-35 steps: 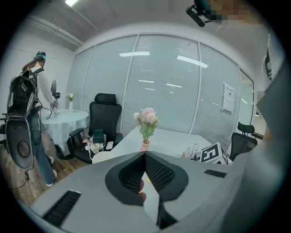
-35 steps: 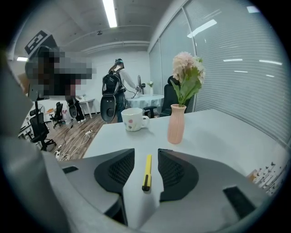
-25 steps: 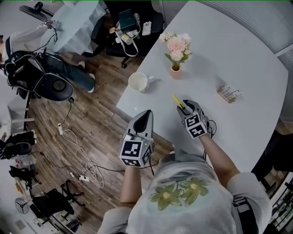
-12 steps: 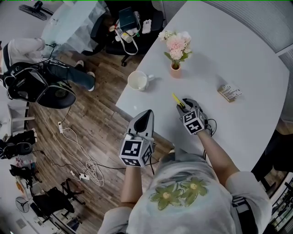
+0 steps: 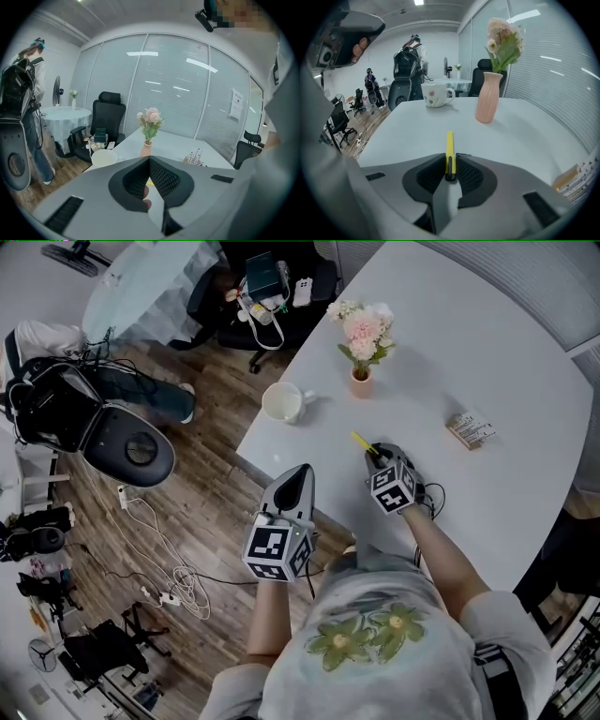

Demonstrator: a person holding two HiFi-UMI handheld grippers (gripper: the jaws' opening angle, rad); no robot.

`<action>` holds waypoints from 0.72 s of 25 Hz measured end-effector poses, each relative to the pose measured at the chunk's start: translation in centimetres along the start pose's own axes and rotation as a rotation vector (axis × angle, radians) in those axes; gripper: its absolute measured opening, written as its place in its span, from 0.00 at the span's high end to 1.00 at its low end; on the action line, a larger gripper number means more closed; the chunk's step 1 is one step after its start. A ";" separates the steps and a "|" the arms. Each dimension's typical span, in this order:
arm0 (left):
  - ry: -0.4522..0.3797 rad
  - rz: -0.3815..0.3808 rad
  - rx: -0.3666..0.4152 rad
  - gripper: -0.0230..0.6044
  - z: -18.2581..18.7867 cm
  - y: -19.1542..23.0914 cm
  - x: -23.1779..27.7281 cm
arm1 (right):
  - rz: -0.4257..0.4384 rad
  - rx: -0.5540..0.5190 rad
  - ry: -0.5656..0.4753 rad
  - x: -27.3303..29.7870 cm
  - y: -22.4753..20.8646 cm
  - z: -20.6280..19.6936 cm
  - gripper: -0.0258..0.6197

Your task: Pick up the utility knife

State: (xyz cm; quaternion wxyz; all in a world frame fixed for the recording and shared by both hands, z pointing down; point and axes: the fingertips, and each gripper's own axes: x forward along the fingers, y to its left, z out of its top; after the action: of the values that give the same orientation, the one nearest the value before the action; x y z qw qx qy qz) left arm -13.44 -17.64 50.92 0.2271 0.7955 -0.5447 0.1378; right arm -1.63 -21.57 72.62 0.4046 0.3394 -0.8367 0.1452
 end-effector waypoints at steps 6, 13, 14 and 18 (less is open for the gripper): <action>-0.003 0.006 0.005 0.95 0.0 0.0 -0.4 | 0.008 -0.031 0.020 -0.1 0.3 0.0 0.85; -0.011 0.010 0.023 0.95 0.2 -0.3 -0.9 | 0.013 -0.052 0.019 -0.8 0.8 0.2 0.85; -0.017 0.011 0.025 0.95 0.4 -0.4 -1.0 | 0.014 -0.051 0.014 -1.0 0.8 0.3 0.85; -0.057 0.008 0.004 0.95 1.1 -0.5 -1.7 | 0.016 -0.047 -0.009 -1.9 1.0 1.0 0.85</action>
State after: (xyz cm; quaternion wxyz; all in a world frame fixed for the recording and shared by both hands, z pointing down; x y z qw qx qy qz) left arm -13.58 -16.70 49.04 0.2093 0.7974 -0.5538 0.1168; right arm -2.06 -20.49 70.54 0.4076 0.3237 -0.8443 0.1271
